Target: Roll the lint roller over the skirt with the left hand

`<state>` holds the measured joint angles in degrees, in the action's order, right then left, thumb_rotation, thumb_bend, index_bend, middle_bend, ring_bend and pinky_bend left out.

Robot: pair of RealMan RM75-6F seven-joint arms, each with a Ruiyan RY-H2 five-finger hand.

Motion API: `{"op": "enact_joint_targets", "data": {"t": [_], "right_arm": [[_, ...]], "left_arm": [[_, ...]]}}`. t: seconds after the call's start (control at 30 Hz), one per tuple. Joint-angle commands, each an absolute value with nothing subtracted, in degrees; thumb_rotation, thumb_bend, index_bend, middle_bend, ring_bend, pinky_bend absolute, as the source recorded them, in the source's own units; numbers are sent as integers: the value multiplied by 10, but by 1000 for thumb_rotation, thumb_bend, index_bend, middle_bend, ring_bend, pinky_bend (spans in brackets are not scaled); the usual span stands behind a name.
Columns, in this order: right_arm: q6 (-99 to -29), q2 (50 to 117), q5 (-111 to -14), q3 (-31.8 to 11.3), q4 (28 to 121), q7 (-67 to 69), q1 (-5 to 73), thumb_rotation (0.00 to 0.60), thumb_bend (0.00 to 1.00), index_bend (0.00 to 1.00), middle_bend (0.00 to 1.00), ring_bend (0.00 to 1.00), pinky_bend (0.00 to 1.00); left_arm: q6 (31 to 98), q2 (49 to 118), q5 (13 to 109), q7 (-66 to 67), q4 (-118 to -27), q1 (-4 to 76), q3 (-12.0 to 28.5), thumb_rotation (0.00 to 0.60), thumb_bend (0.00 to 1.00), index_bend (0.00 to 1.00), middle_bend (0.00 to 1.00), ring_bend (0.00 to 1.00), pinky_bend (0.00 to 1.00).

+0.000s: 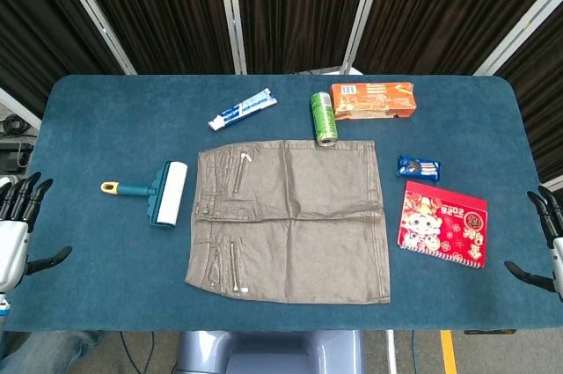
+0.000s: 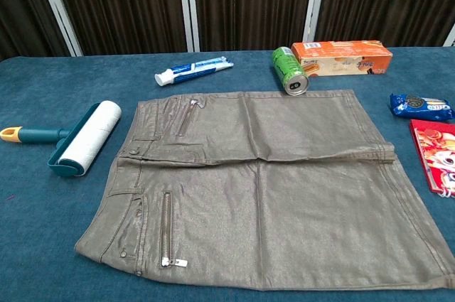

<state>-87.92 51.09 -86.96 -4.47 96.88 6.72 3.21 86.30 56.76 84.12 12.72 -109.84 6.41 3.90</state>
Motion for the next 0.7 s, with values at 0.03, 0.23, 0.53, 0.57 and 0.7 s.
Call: {"op": "enact_joint_targets", "data": {"t": [0.03,0.23,0.53,0.57,0.7], "right_arm": [[-880,511,-868,-46,969,66,32,600,0,0,0,0,0],[-878,511,-867,-46,969,64,32,600,0,0,0,0,0],[-864,504,-859,-47,979,57,35,600,0,0,0,0,0],[-860,505,-856,-47,980,54,37,600,0,0,0,0,0],[-838,505,-843,-47,982,49,43,600,0,0,0,0,0]], "left_arm": [[863,569,840,130,-1096,64,40,600,0,50,0,0,0],[856,575,837,126,-1085,69,41,600,0,61,0,0,0],[667,670,754,90,-917,189,83,600,69,155,2,0,13],[644,692,745,99,-885,208,87,600,102,175,13,0,30],[583,775,726,108,-782,260,92,600,300,267,85,41,111]]}}
